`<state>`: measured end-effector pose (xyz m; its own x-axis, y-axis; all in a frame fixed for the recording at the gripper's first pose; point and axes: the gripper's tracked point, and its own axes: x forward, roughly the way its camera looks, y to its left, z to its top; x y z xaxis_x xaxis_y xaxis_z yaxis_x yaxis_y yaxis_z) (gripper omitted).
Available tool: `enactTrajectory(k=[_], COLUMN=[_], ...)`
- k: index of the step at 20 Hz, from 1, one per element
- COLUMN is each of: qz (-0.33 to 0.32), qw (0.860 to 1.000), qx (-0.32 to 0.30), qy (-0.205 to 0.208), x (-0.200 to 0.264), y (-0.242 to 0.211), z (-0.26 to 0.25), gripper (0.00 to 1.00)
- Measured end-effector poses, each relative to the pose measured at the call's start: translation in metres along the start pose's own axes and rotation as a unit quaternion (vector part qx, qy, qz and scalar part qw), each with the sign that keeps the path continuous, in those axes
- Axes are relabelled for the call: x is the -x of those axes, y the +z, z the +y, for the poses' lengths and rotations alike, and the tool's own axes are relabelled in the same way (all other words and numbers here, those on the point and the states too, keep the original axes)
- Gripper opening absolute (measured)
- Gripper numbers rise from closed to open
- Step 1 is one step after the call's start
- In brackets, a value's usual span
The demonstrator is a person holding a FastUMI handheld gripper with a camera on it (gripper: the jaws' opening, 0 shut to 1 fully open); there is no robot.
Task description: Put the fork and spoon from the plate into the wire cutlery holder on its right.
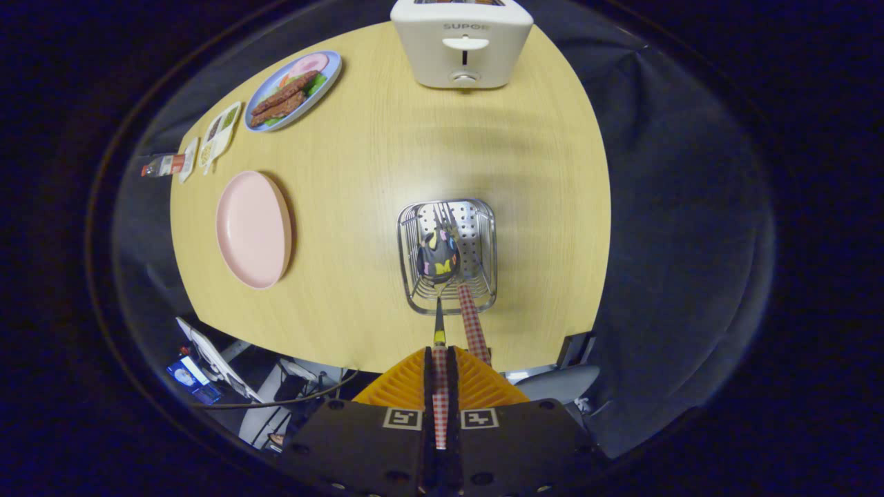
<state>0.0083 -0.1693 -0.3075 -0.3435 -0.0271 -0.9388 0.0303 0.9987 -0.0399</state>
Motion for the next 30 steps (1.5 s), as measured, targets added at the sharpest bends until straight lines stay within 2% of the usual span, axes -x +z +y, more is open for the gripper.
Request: enactTrajectory(k=[6,12,16,20,22,23,25,27,30], qz=[0.012,-0.002,-0.047,-0.087,-0.106,-0.118,-0.148,-0.194,-0.261], qw=[0.999,1.0,0.999,0.996,0.994,0.993,0.989,0.981,0.965], qx=[0.004,-0.002,-0.012,-0.008,-0.011,-0.013,-0.015,-0.022,-0.033], qy=[-0.031,-0.03,-0.02,-0.015,-0.003,0.001,0.014,0.019,0.01], x=[-0.001,-0.006,0.0,0.011,0.014,0.016,0.02,0.024,0.031], y=[0.025,0.04,0.052,0.048,0.041,0.039,0.037,0.042,0.043], z=[0.0,0.002,0.004,0.011,0.023,0.029,0.042,0.054,0.069], gripper=[0.08,0.08,0.12,0.34,0.52,0.74,0.92,0.98,0.98])
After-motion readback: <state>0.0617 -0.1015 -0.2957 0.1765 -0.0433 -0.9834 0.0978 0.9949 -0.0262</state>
